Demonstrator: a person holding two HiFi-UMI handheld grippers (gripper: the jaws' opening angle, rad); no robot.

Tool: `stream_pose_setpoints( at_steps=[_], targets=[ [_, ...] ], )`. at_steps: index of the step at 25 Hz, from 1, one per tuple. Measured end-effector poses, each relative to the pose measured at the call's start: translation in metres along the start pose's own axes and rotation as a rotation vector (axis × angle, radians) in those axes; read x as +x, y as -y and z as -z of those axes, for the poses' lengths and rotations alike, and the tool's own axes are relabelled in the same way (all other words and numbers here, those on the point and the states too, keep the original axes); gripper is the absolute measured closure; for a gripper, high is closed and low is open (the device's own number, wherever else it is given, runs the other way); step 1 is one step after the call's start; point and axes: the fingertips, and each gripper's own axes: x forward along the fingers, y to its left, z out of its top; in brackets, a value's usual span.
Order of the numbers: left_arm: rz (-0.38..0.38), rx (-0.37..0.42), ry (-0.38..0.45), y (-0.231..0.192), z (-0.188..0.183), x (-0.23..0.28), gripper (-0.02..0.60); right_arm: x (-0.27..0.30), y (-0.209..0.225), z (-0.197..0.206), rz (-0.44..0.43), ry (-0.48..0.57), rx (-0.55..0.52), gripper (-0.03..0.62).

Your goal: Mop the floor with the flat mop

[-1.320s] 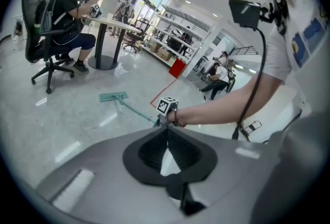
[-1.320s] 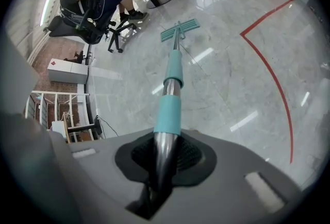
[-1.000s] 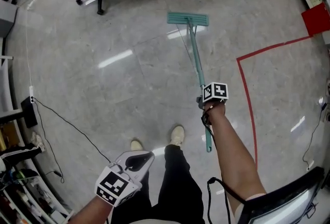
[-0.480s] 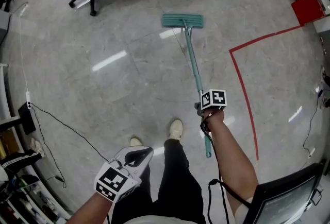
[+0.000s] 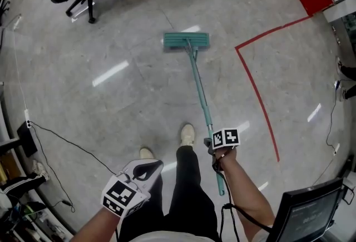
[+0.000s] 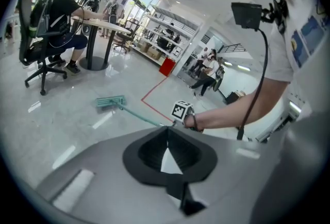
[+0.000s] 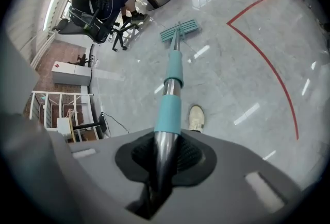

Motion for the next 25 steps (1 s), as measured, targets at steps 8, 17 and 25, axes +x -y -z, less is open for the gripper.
stream_pose_setpoints(
  at_steps=[8, 17, 25],
  targets=[
    [0.041, 0.053, -0.021, 0.009, 0.018, -0.014, 0.578, 0.002, -0.013, 0.114, -0.010, -0.042, 0.023, 0.549],
    [0.042, 0.098, -0.045, 0.003, 0.031, -0.035, 0.578, 0.021, -0.016, 0.206, 0.032, -0.119, 0.022, 0.549],
    [0.052, 0.103, -0.058, 0.002, 0.037, -0.041, 0.578, 0.051, -0.021, 0.212, 0.049, -0.145, 0.000, 0.548]
  ],
)
